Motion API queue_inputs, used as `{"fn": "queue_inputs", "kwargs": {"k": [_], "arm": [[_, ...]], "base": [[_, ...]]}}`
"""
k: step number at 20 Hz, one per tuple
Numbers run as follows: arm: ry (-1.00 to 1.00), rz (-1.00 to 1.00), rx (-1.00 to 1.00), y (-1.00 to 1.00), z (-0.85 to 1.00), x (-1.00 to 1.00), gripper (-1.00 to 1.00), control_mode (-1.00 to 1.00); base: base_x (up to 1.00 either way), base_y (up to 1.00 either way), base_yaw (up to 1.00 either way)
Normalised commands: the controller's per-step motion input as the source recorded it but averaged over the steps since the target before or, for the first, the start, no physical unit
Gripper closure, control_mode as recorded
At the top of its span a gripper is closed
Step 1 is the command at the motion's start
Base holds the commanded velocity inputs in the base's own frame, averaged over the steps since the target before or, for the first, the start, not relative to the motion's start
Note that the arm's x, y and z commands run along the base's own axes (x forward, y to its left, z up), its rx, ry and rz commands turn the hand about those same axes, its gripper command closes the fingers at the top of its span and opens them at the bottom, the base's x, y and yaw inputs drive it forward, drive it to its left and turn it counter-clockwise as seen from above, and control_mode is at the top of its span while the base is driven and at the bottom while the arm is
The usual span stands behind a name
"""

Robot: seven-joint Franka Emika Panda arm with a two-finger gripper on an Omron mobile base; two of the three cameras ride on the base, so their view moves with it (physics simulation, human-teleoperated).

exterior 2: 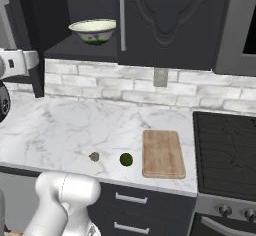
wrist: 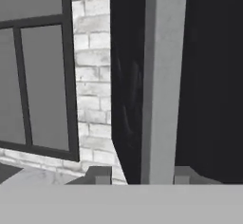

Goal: Open the cabinet. Place the bowl and condiment on the counter. Then place the lime and garlic on the cutting board.

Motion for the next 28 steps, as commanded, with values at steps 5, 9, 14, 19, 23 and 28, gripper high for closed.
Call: {"fn": "queue_inputs", "kwargs": {"k": [5, 9, 14, 19, 23, 28], "arm": [[0.07, -0.36, 0.0, -0.64, 0.26, -0.95, -1.0, -1.0], [0.0, -0.33, -0.02, -0.4, 0.51, -1.0, -1.0, -1.0], [-0.01, -0.21, -0.02, -0.15, 0.62, -1.0, -1.0, -1.0], [-0.06, -0.01, 0.03, -0.24, -0.06, -0.47, -1.0, -1.0], [0.24, 0.3, 0.28, -0.63, -0.45, 0.17, -1.0, -1.0], [0.26, 0.38, 0.22, -0.66, -0.31, 0.3, -1.0, -1.0]], "base": [[0.0, 0.0, 0.0], [0.0, 0.0, 0.0], [0.0, 0.0, 0.0], [0.0, 0.0, 0.0], [0.0, 0.0, 0.0], [0.0, 0.0, 0.0]]}}
